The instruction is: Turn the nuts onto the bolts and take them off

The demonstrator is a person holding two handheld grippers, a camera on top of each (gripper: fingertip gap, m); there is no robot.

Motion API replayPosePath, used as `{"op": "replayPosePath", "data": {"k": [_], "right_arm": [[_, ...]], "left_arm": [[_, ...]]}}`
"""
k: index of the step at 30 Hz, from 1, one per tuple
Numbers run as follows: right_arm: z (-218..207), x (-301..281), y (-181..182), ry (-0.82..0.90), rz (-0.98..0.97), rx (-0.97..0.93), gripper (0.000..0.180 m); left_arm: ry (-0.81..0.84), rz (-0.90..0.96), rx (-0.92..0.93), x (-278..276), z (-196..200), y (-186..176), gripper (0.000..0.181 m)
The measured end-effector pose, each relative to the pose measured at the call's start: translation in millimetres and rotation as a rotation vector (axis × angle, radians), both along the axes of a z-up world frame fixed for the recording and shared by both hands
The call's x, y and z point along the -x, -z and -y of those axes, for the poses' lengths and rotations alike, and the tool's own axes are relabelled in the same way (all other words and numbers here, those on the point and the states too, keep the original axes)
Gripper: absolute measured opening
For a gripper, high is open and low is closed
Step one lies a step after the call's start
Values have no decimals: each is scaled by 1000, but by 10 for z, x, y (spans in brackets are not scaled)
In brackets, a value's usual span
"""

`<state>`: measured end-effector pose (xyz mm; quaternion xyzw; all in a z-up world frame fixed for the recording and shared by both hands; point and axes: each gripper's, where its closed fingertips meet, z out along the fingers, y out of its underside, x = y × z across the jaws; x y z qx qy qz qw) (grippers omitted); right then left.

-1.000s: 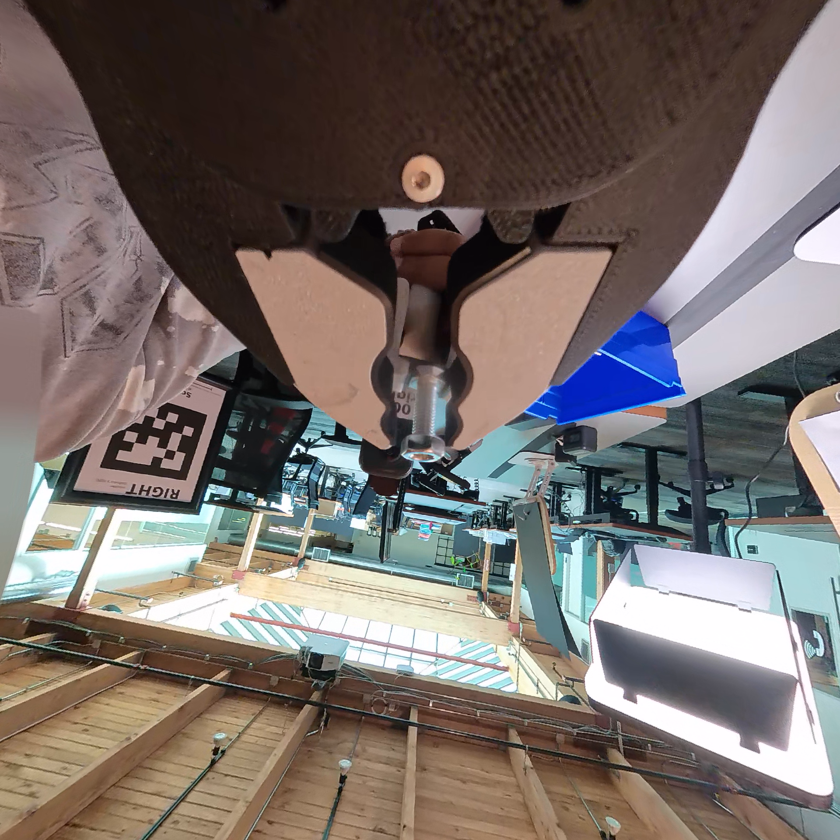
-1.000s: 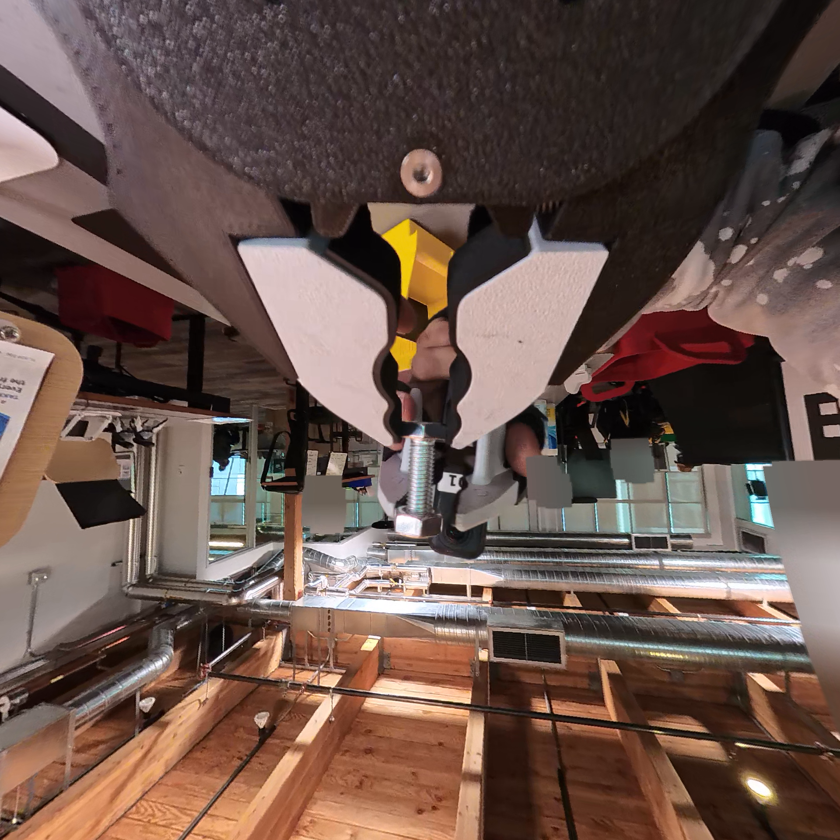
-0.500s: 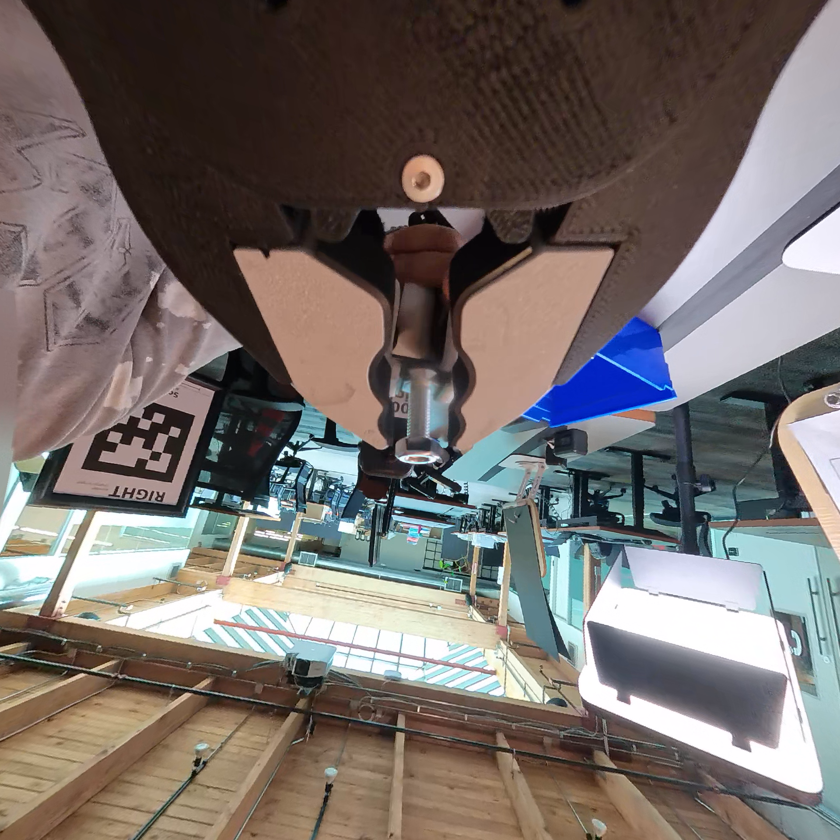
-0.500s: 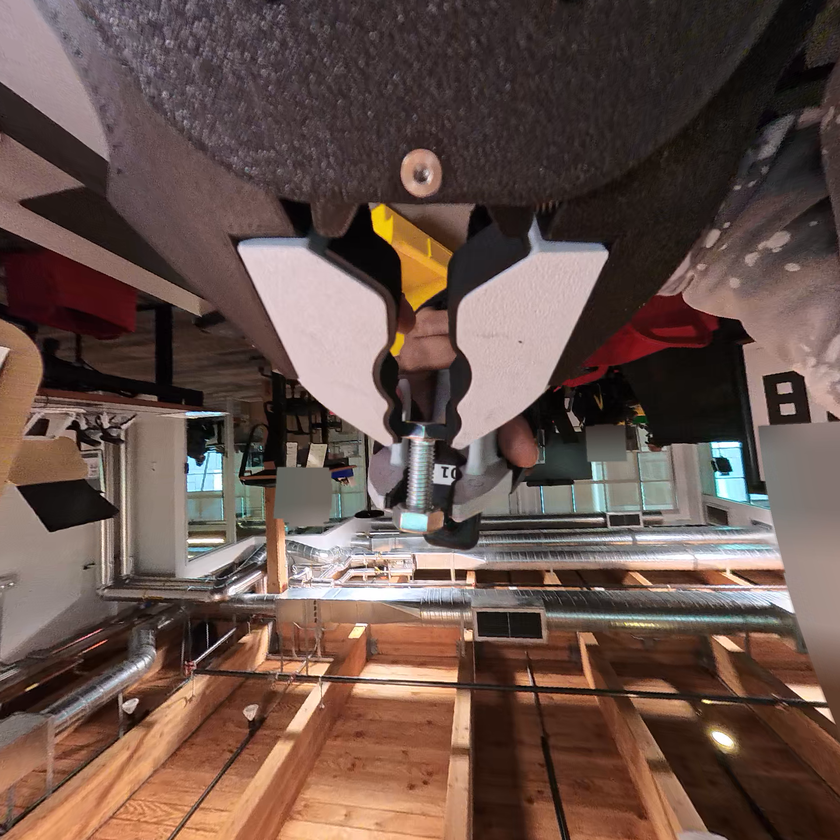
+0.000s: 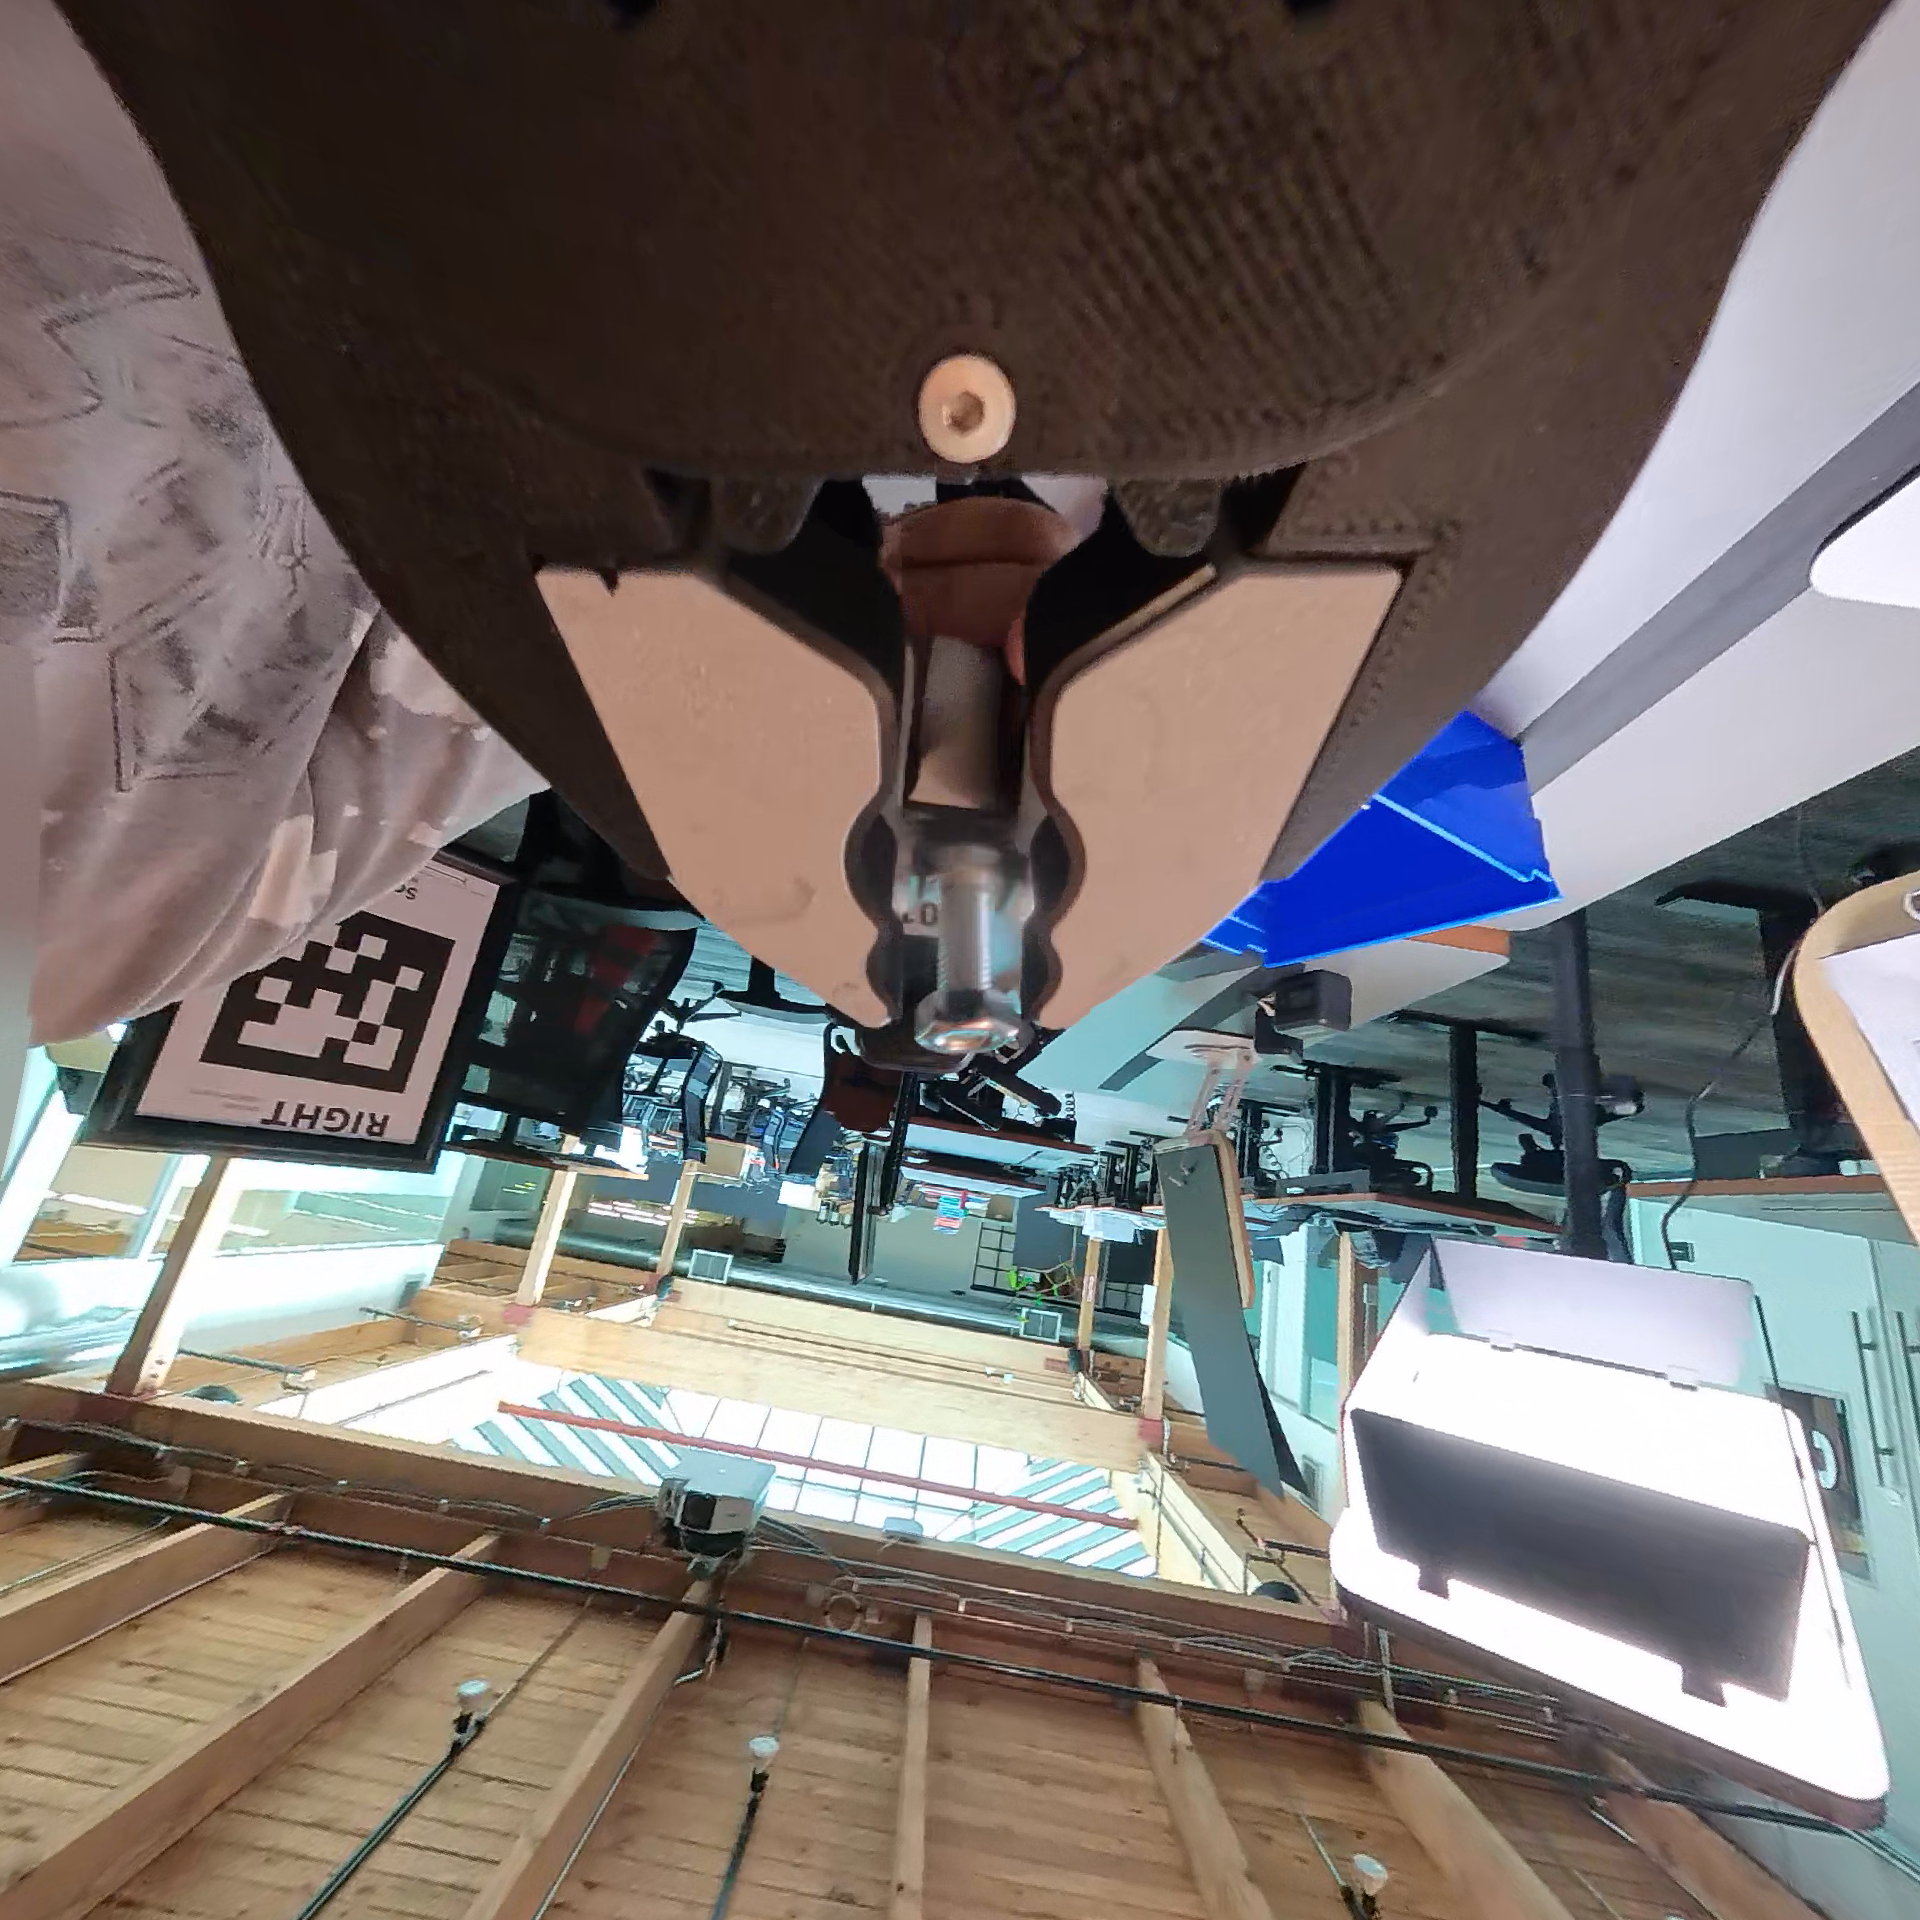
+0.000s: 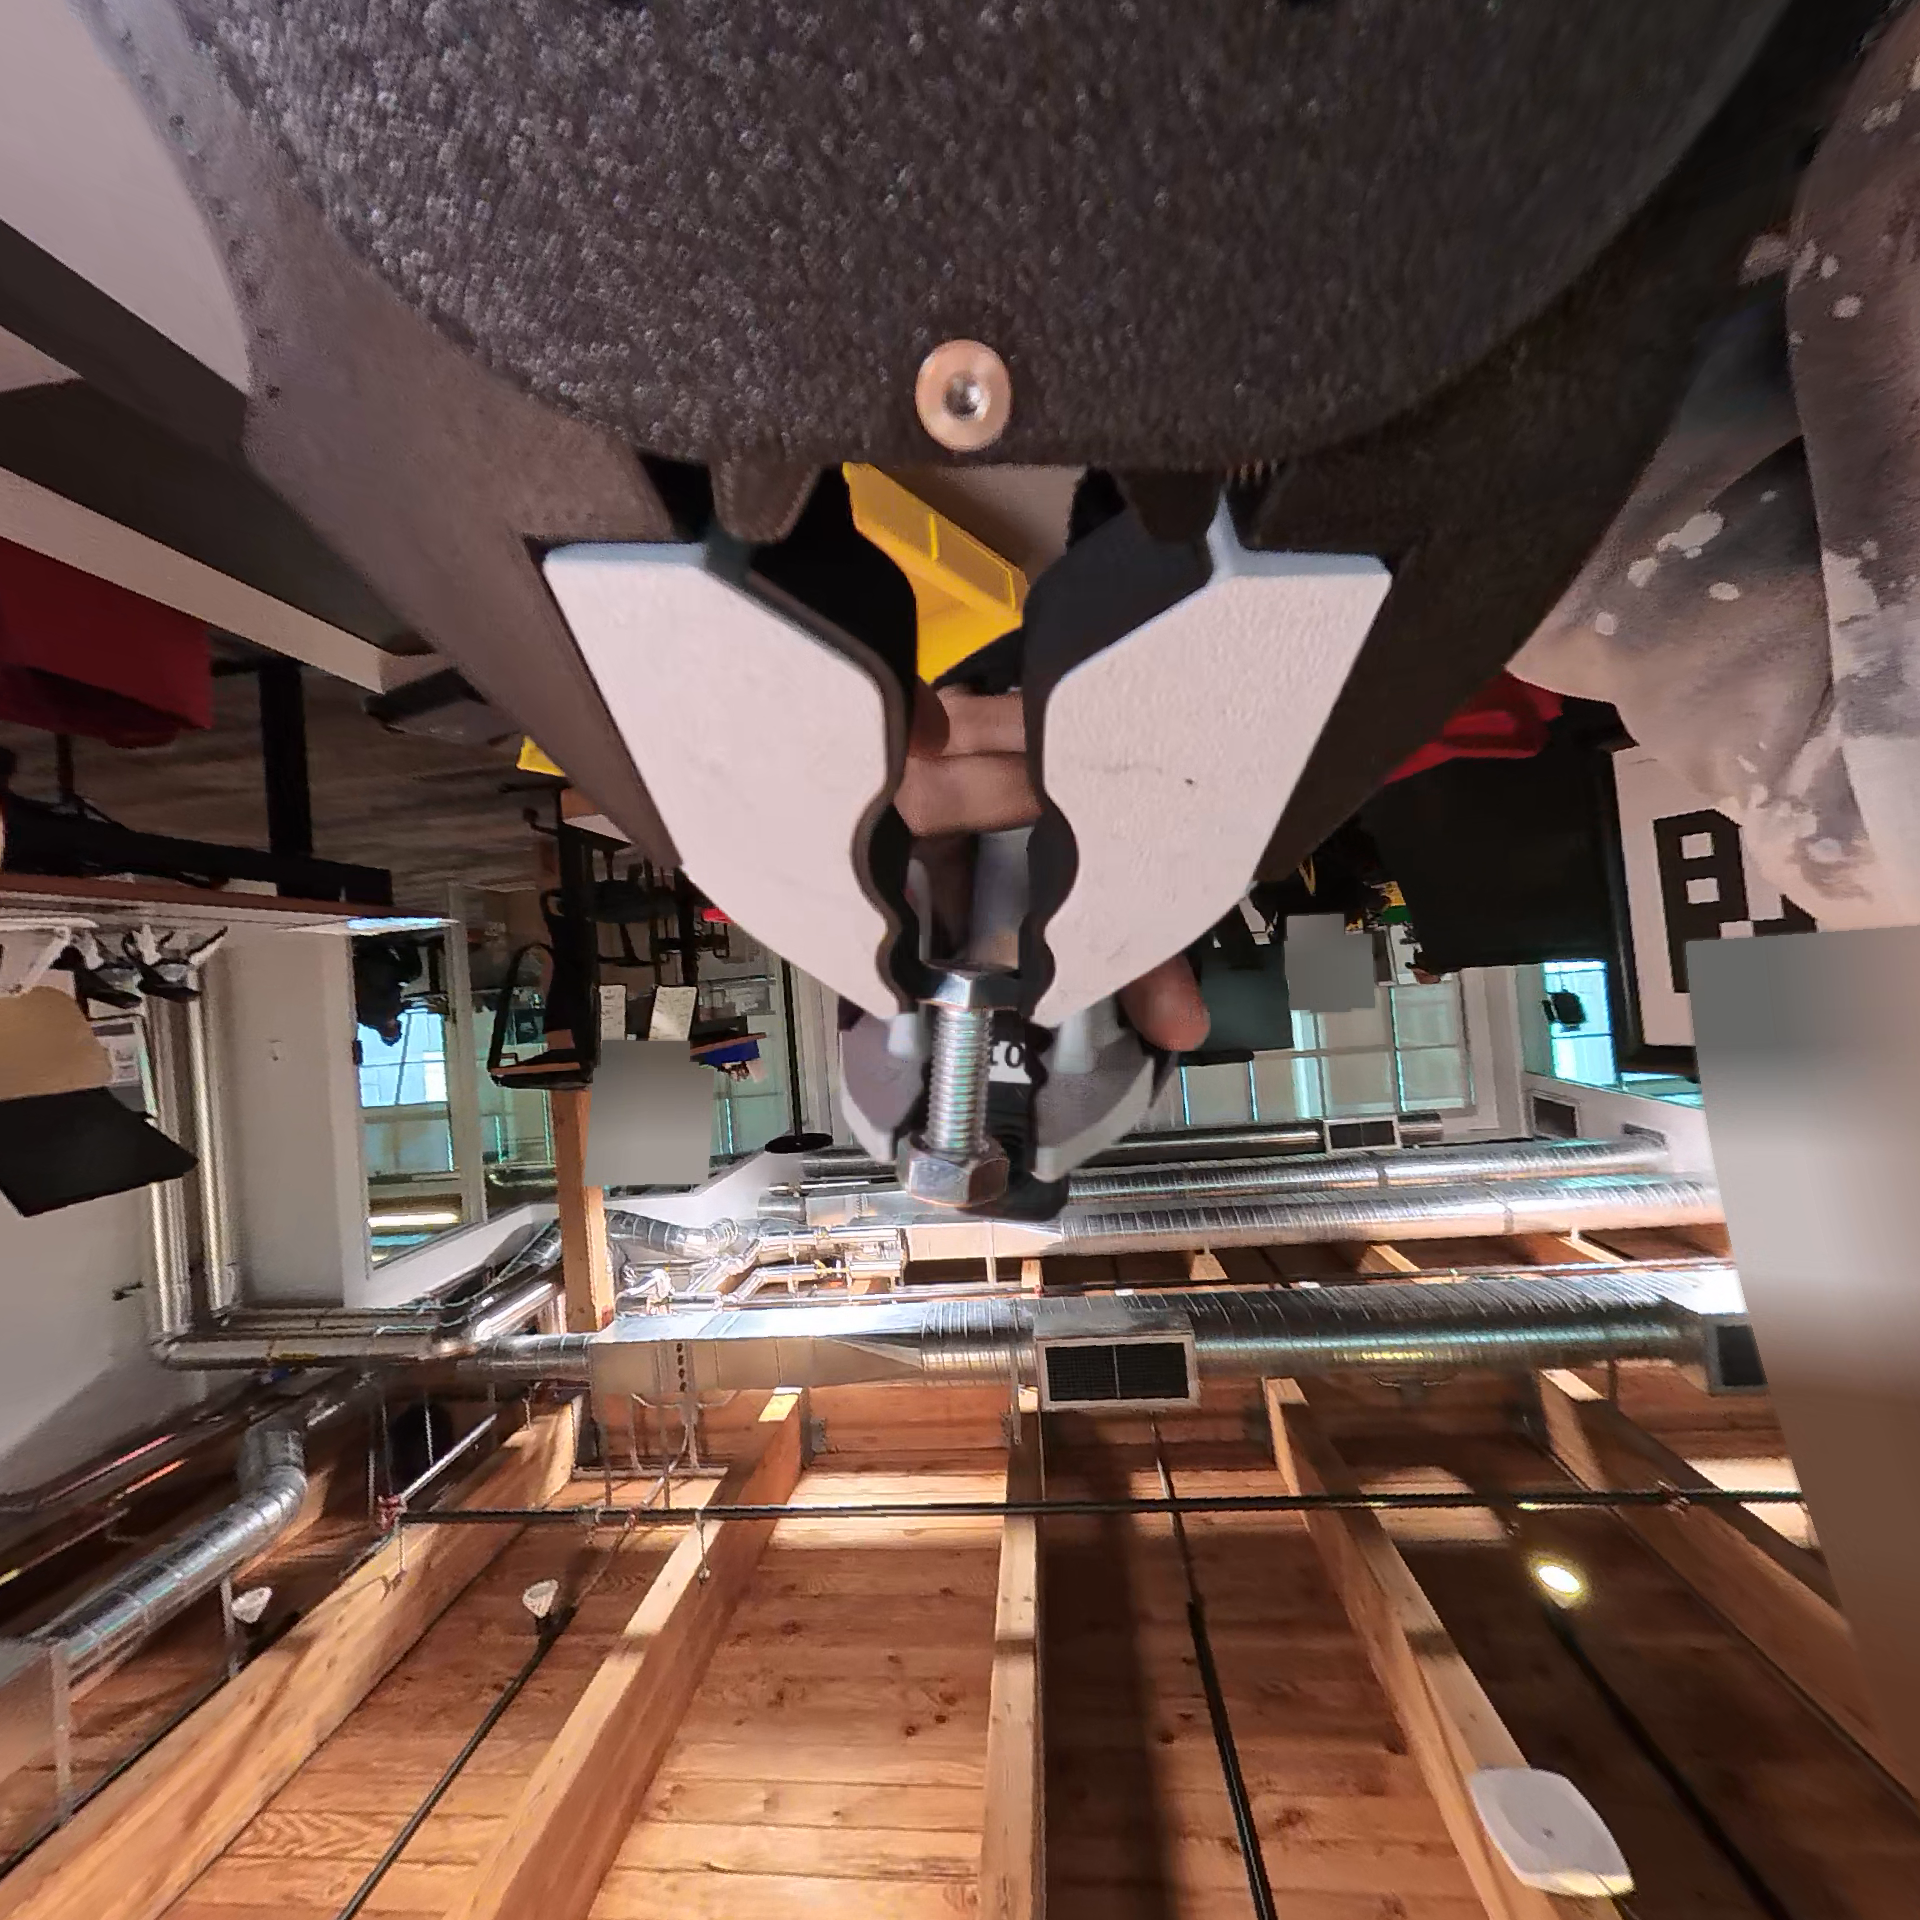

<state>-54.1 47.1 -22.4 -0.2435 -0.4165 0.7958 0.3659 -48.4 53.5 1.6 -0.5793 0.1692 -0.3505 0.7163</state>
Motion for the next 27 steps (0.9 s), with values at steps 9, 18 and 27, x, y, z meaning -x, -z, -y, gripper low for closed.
{"op": "replayPosePath", "data": {"k": [9, 18, 27], "right_arm": [[76, -127, -98, -78, -55, 11, 18], [43, -55, -36, -40, -23, 21, 18], [38, -66, -44, -41, -17, 10, 18]], "left_arm": [[-89, 31, 52, 213, -100, 74, 16], [-21, 8, 58, 3, -31, 15, 22], [-7, -1, 47, -7, 21, -11, 25]]}}
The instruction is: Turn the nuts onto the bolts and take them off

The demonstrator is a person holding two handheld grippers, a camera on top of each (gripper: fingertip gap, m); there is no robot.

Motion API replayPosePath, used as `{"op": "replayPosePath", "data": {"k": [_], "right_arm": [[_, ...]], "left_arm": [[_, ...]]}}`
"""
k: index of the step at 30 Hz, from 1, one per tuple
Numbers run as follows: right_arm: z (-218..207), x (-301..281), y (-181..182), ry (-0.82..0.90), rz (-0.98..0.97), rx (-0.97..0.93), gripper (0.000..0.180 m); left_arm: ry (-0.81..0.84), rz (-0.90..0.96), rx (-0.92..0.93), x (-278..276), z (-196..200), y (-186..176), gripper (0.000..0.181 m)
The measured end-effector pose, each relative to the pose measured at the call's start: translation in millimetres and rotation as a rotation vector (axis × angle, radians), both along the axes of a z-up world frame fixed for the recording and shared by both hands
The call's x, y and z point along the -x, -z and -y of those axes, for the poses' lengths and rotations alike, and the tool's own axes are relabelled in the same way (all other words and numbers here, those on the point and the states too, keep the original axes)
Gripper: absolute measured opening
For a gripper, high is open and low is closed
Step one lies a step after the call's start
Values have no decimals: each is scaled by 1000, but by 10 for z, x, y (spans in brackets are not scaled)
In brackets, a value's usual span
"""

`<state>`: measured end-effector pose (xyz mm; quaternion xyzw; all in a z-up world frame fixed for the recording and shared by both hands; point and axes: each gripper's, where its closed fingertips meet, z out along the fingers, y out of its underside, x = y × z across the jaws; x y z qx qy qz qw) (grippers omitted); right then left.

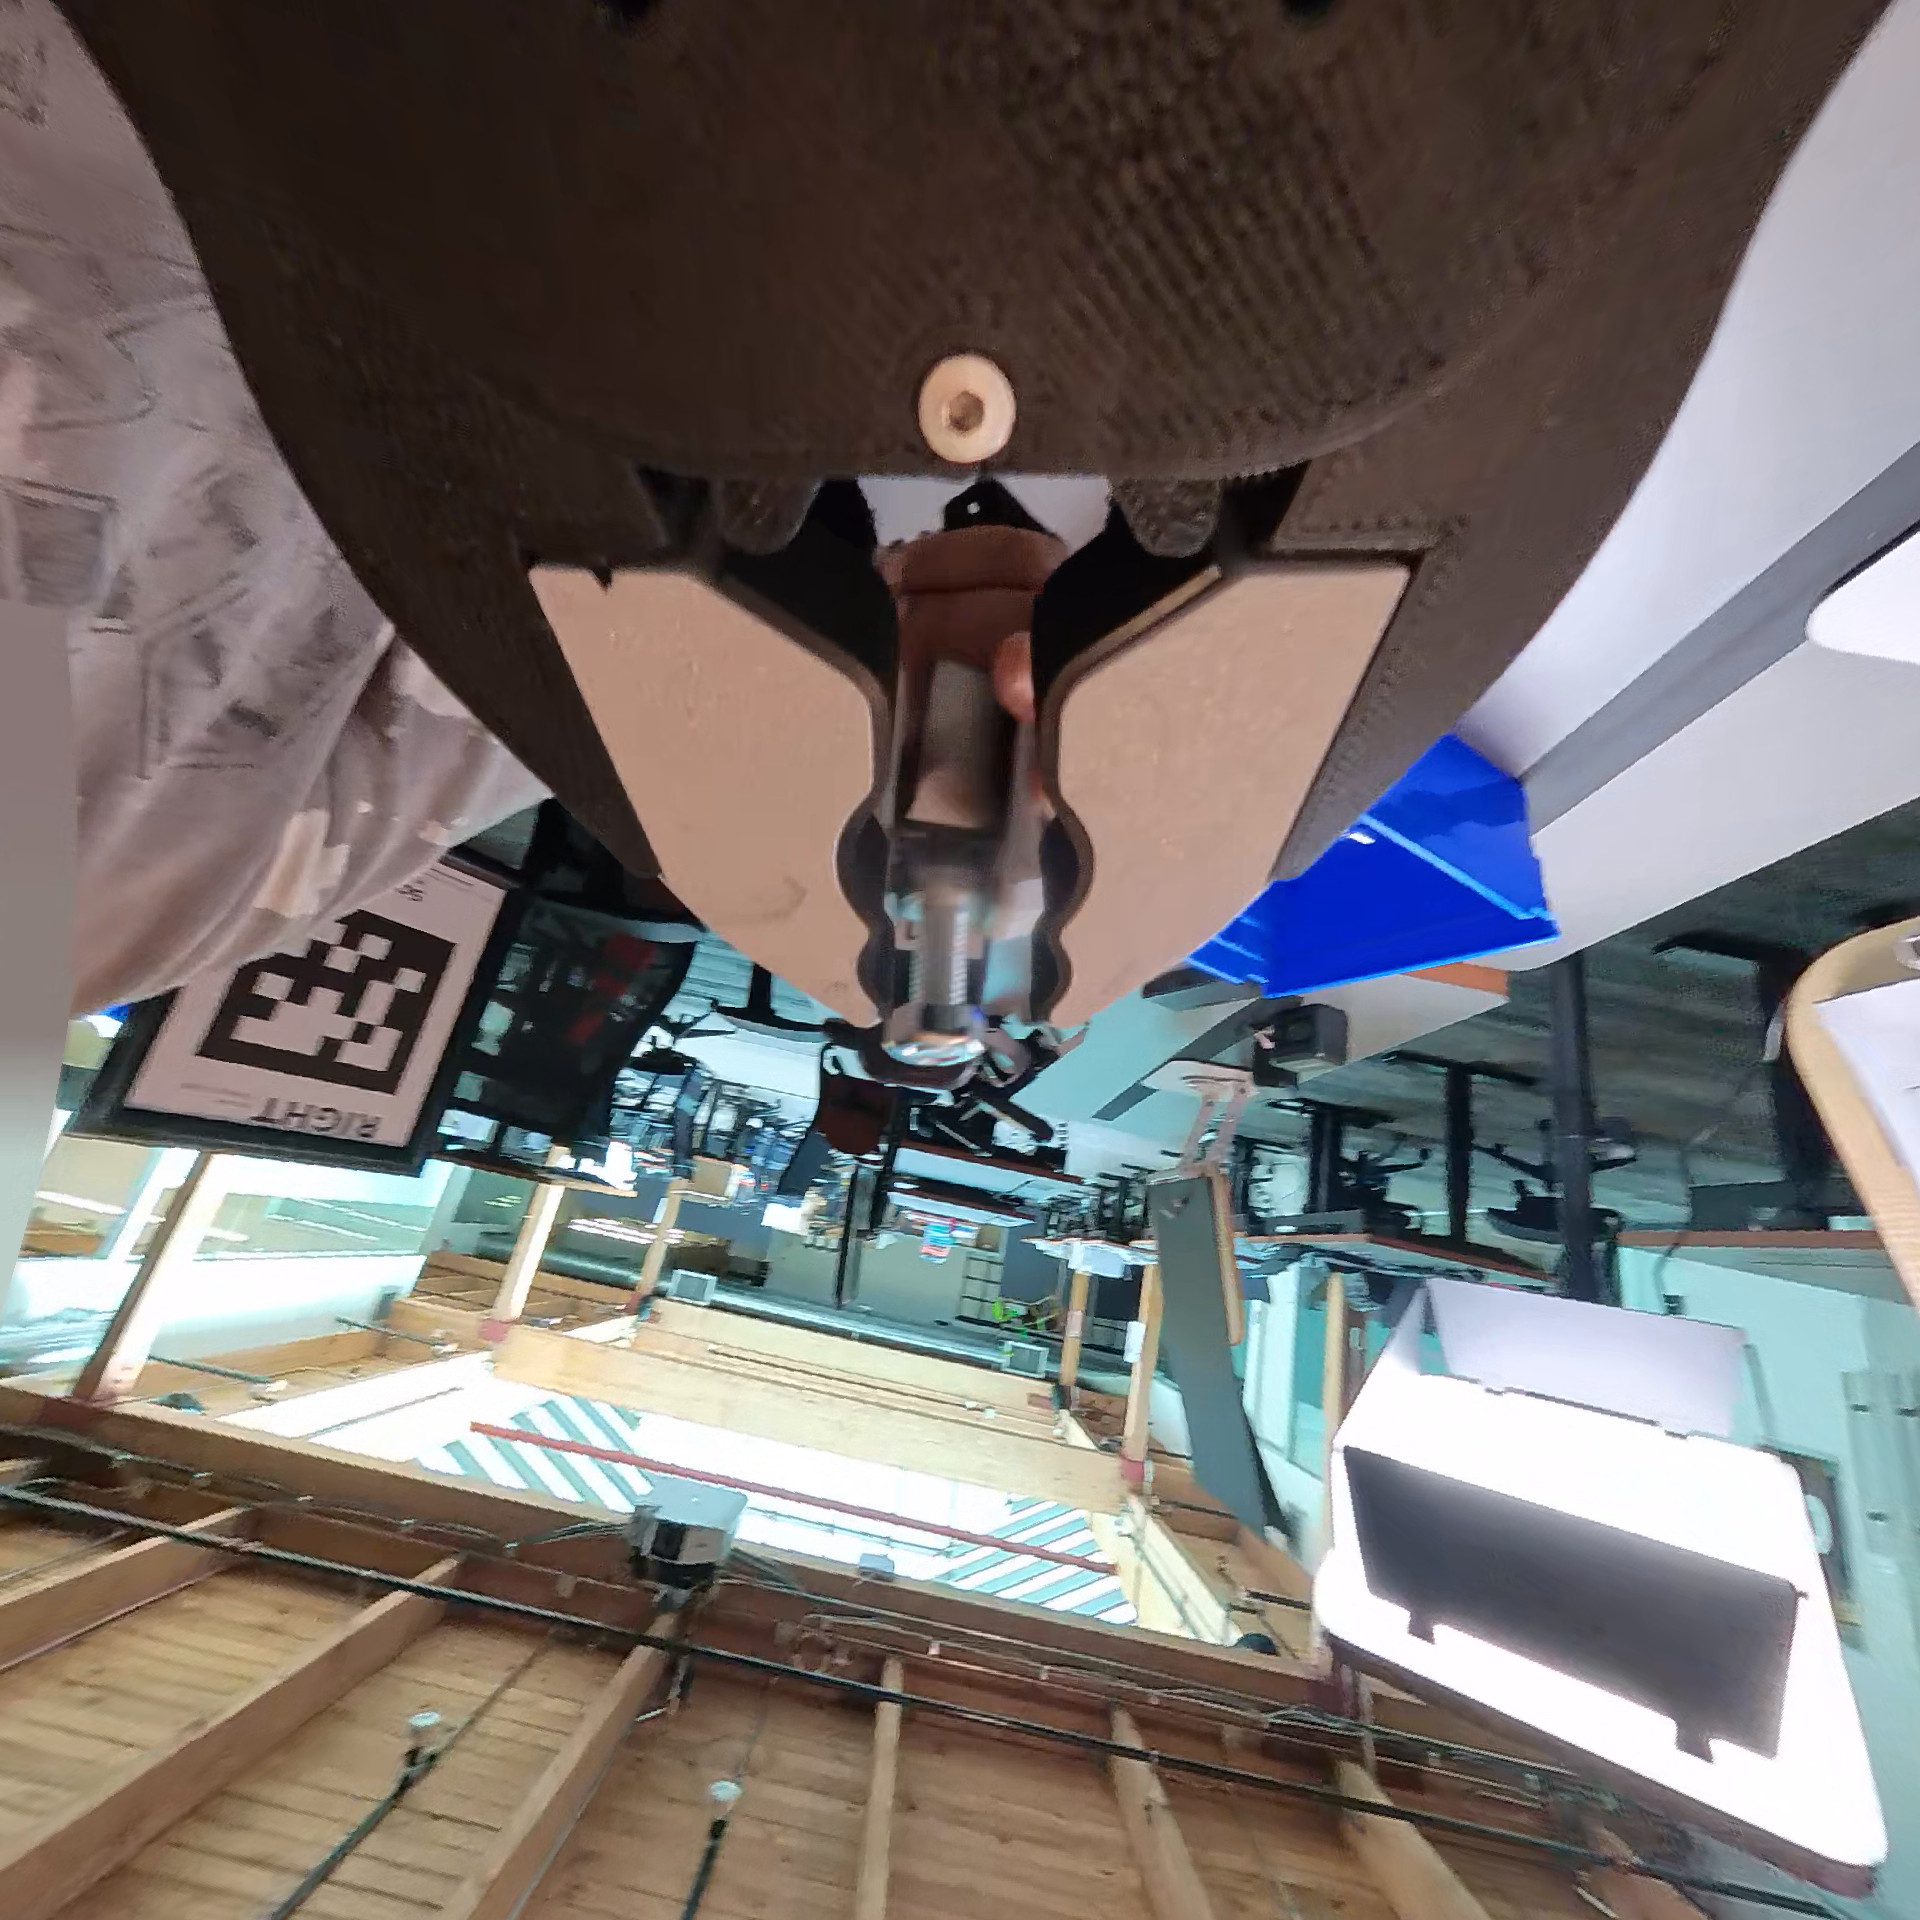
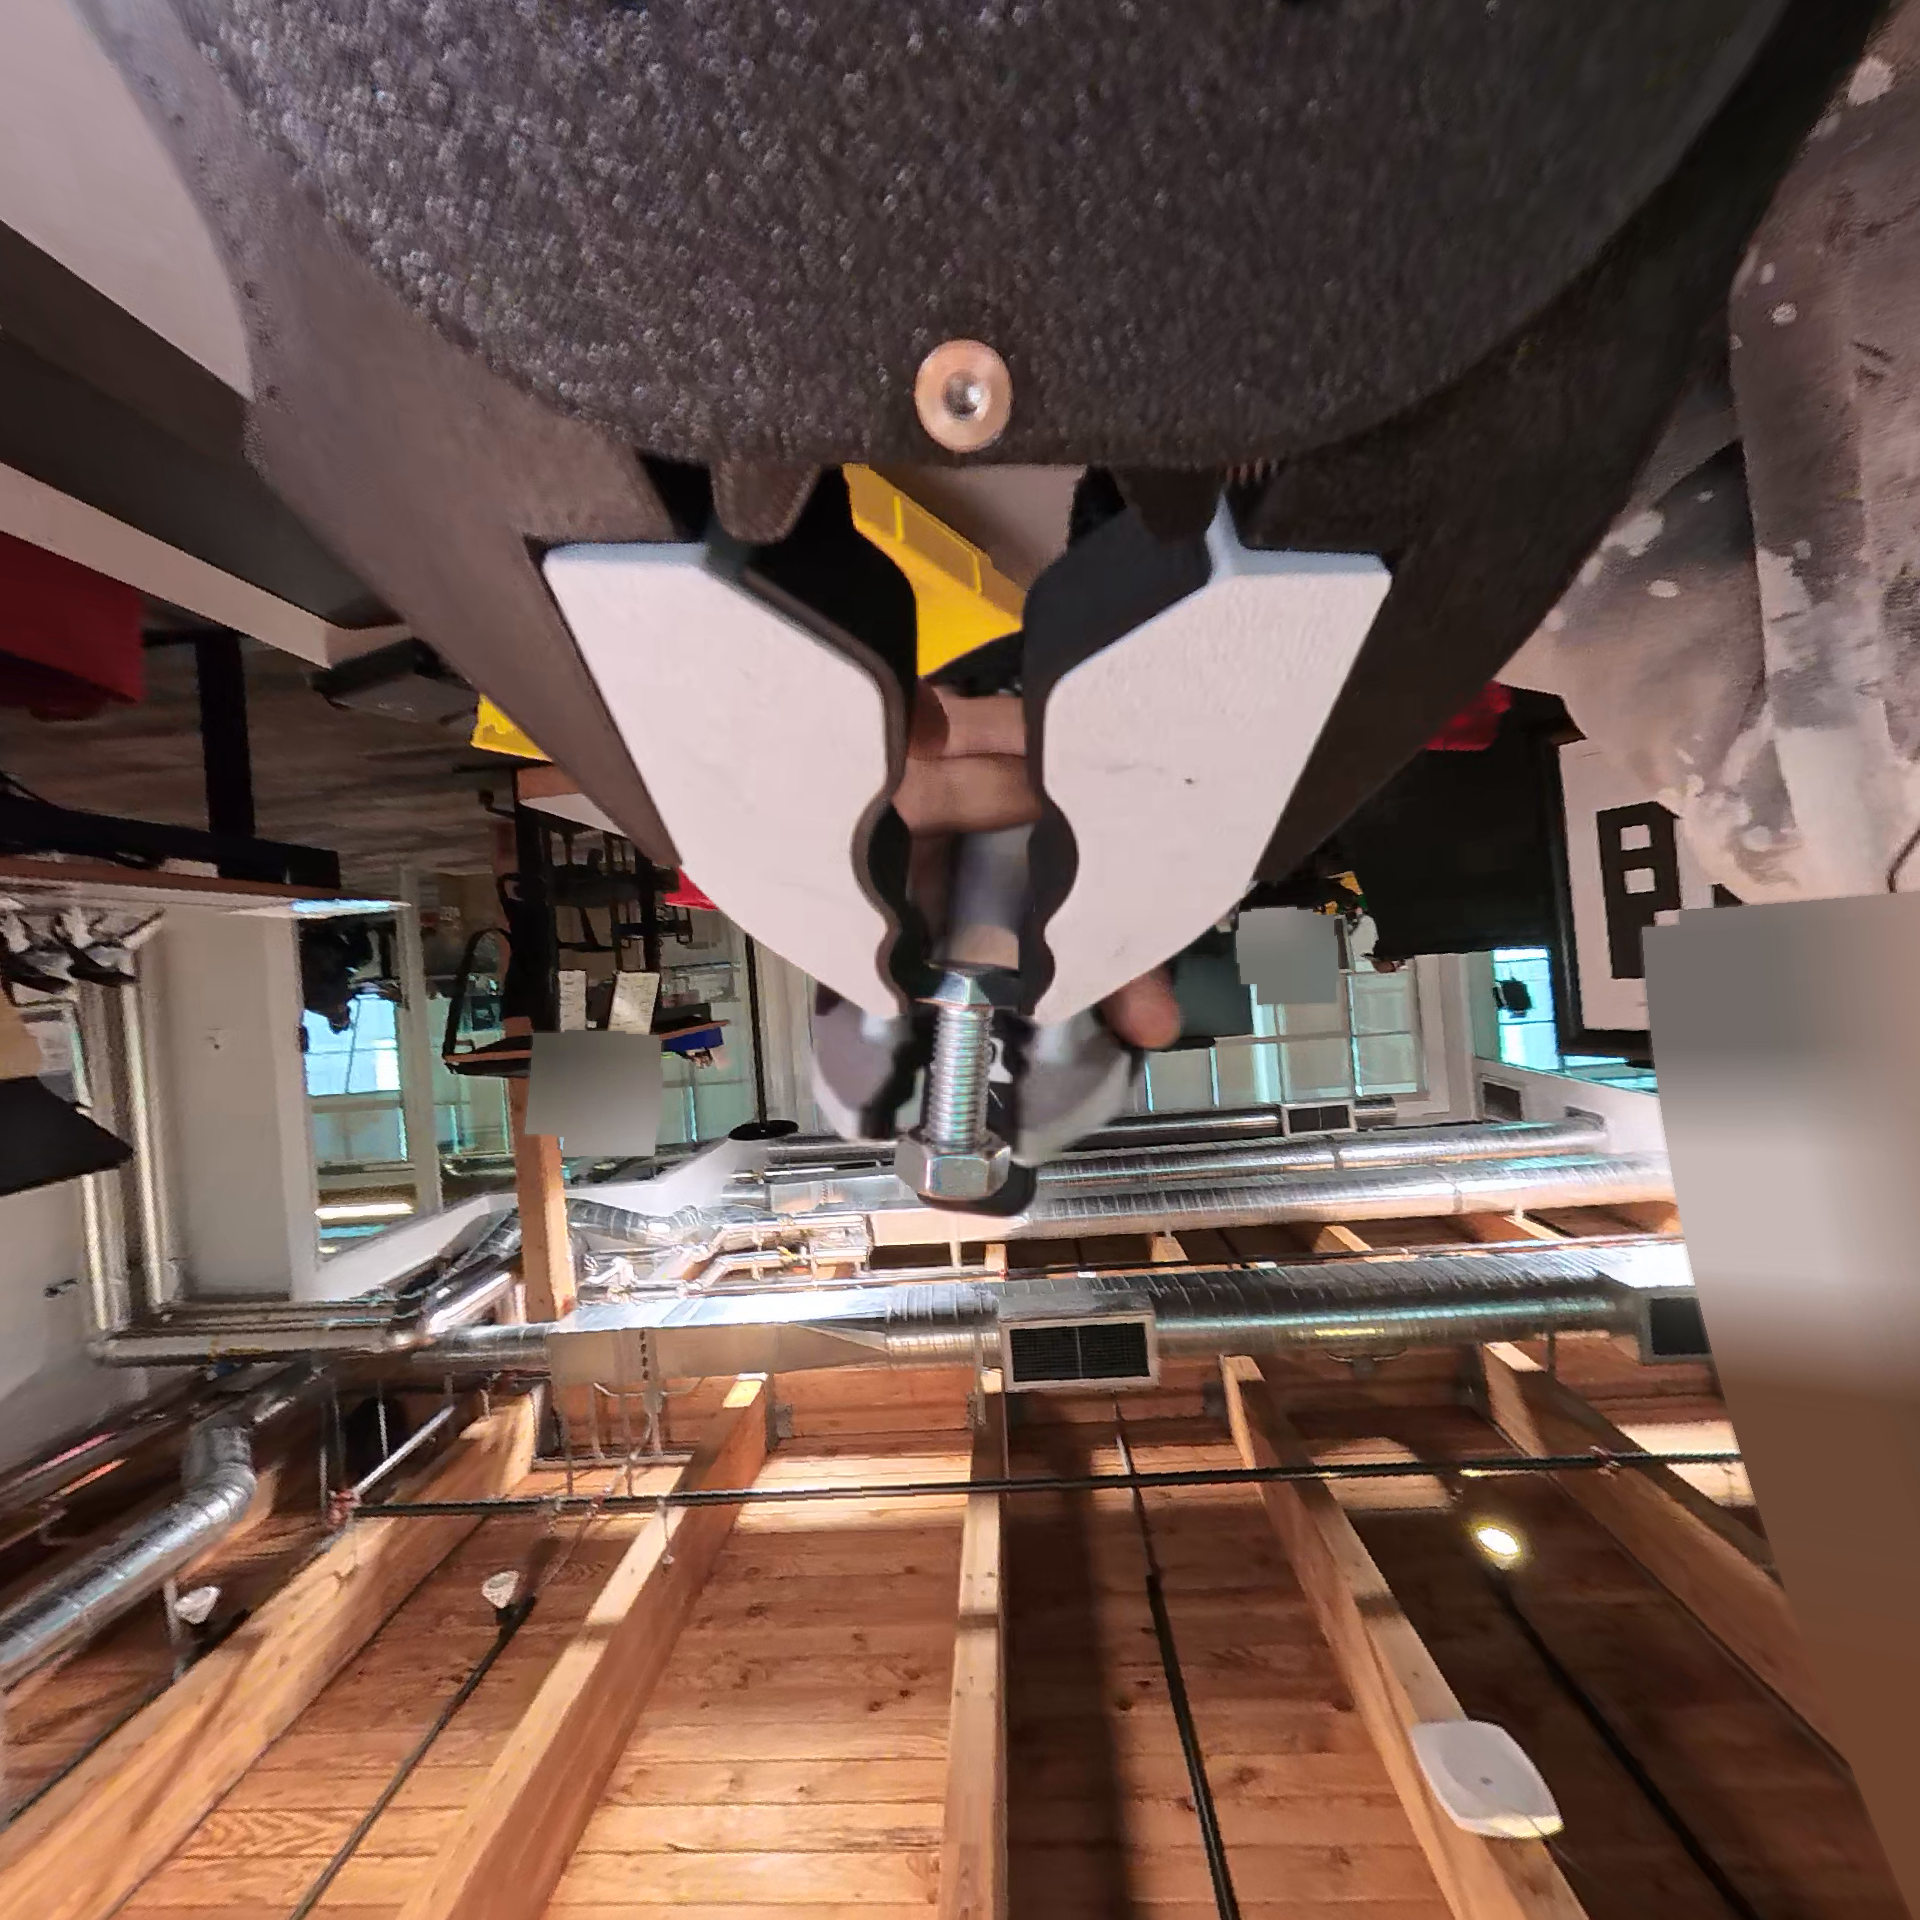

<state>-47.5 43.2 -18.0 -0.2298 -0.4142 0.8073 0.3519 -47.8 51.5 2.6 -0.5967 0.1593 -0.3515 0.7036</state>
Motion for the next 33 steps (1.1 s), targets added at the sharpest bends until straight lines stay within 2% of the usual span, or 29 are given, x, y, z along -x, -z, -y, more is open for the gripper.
{"op": "replayPosePath", "data": {"k": [4, 5, 6, 7, 14, 17, 18, 20, 28, 30, 31, 33], "right_arm": [[26, 18, 23, 7, 6, -8, 18], [20, -3, 11, -5, -5, 2, 18], [37, -47, -15, -38, -22, 5, 18], [54, -69, -36, -46, -30, -4, 18], [-6, 20, 28, 16, 11, -12, 18], [23, 22, 27, 14, 9, -13, 18], [31, -10, 7, -4, -8, -7, 18], [61, -59, -34, -34, -25, -12, 18], [13, 15, 17, 13, 8, -12, 18], [33, 5, 7, 10, 4, -12, 18], [40, -25, -9, -7, -13, -10, 18], [69, -56, -29, -26, -22, -23, 18]], "left_arm": [[-9, -21, 17, -34, -37, 40, 26], [-13, -3, 37, 2, -49, 44, 22], [-87, 7, 72, 124, -118, 86, 9], [-135, -9, 75, 212, -152, 128, 8], [21, 16, 10, -22, 20, -13, 26], [-14, -11, 25, -10, -35, 38, 25], [-43, 10, 47, 61, -63, 49, 11], [-157, -3, 90, 260, -159, 142, 6], [32, -2, 31, -67, 23, 6, 28], [-19, -27, 33, -29, -26, 36, 25], [-49, -4, 63, 39, -55, 49, 9], [-154, -34, 111, 207, -141, 144, 4]]}}
